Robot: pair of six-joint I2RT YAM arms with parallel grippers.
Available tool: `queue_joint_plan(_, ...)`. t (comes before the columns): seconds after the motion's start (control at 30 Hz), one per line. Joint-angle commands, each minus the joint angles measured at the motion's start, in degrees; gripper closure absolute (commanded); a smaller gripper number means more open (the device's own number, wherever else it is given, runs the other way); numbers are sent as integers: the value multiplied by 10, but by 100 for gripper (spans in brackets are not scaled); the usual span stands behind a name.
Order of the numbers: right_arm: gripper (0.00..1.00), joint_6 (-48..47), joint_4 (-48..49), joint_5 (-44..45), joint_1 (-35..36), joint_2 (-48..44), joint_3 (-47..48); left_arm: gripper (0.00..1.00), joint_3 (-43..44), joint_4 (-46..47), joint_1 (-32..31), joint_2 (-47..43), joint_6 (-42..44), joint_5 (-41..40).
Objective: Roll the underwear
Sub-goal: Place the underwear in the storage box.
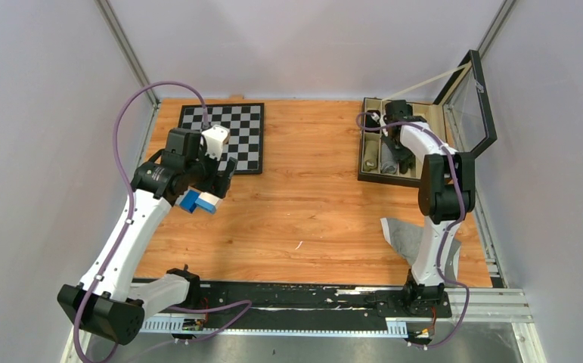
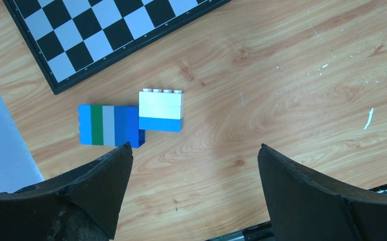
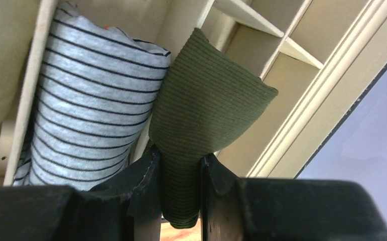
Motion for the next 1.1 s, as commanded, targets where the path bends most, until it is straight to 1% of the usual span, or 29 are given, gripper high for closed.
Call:
queue_joint_plan(0.0, 100, 48, -22, -21, 0, 31, 31, 0, -4, 7, 8, -11, 5, 21)
queue_joint_plan(0.13, 100, 80, -31, -66, -16, 39, 37, 0, -3, 5, 11, -12, 4, 29)
queue_joint_plan(0.17, 100, 91, -38, -94, -25, 42, 43, 0, -3, 4, 11, -12, 4, 31)
queue_joint_plan(0.23, 100, 108, -53, -176, -45, 45, 49, 0, -5, 4, 13, -14, 3, 31)
queue_joint_plan(0.27, 100, 112, -56, -191, -57, 47, 49, 0, -7, 5, 13, -14, 4, 29)
queue_joint_plan(0.3, 100, 115, -58, -229, -63, 49, 46, 0, -9, 5, 14, -14, 5, 27)
queue_joint_plan(0.4, 98, 116, -57, -263, -72, 45, 33, 0, -14, 7, 16, -14, 5, 33)
queue_joint_plan(0.5, 89, 117, -62, -272, -73, 45, 25, 0, -26, 16, 19, -15, 2, 47)
queue_joint_plan(0.57, 85, 115, -74, -278, -73, 46, 26, 0, -37, 23, 23, -15, -7, 49)
queue_joint_plan(0.63, 75, 114, -80, -280, -73, 32, 25, 0, -46, 22, 29, -11, -15, 57)
queue_joint_plan(0.7, 59, 114, -80, -275, -74, 4, 18, 0, -55, 18, 31, -6, -27, 55)
queue_joint_plan(0.73, 52, 114, -79, -273, -74, -10, 15, 0, -59, 19, 32, -6, -29, 61)
queue_joint_plan(0.8, 45, 110, -81, -270, -74, -36, 10, 0, -61, 21, 35, -3, -24, 85)
queue_joint_plan(0.97, 43, 114, -99, -278, -75, -84, 4, 0, -41, 11, 46, -4, -22, 135)
queue_joint_plan(1.07, 43, 118, -118, -284, -77, -111, 13, 1, -43, 7, 48, -12, -17, 158)
